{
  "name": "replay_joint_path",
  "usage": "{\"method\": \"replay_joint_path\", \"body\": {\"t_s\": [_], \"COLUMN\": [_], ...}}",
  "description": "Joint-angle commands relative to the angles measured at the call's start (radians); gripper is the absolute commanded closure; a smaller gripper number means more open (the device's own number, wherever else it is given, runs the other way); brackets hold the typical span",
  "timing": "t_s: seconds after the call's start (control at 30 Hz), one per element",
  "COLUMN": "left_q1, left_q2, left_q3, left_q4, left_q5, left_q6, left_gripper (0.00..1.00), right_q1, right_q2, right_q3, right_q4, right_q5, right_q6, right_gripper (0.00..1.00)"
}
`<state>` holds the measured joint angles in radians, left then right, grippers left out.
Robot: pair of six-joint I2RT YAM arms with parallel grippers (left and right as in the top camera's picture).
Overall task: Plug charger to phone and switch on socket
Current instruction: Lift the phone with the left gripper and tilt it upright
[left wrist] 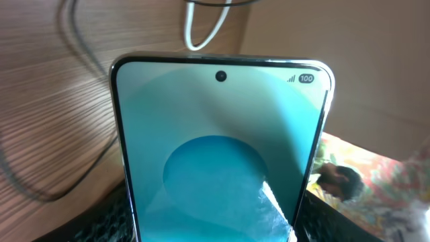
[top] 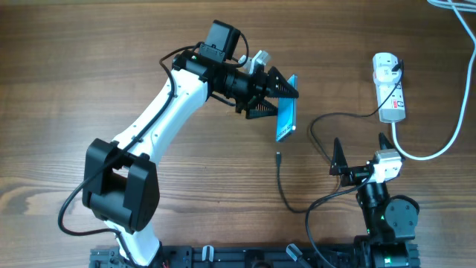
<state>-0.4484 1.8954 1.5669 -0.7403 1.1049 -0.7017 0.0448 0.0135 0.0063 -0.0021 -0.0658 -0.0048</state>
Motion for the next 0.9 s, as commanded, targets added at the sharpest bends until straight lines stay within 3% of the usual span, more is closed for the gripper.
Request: {"method": "replay_joint_path", "body": {"t_s": [0.0, 0.3, 0.63, 0.87], "left_q1": [0.008, 0.027, 0.191, 0.229], "left_q2": [-0.037, -0.037, -0.037, -0.037], "left_q3": [0.004, 0.004, 0.004, 0.004], "left_q4": [0.048, 0.128, 0.171, 0.173], "left_q5": [0.161, 0.305, 0.432, 0.432], "left_q6": [-0.052, -0.125, -0.154, -0.320], "left_gripper": [0.28, 0.30, 0.30, 0.31], "right_q1": [-0.004, -0.004, -0.004, -0.004], "right_q2": [-0.006, -0.006, -0.006, -0.006], "right_q3": [-0.001, -0.001, -0.001, -0.001], "right_q4": [0.003, 0.003, 0.003, 0.003], "right_q5": [0.010, 0.010, 0.010, 0.010], "right_q6": [0.007, 0.007, 0.007, 0.007], "right_gripper": [0.00, 0.00, 0.00, 0.00]}}
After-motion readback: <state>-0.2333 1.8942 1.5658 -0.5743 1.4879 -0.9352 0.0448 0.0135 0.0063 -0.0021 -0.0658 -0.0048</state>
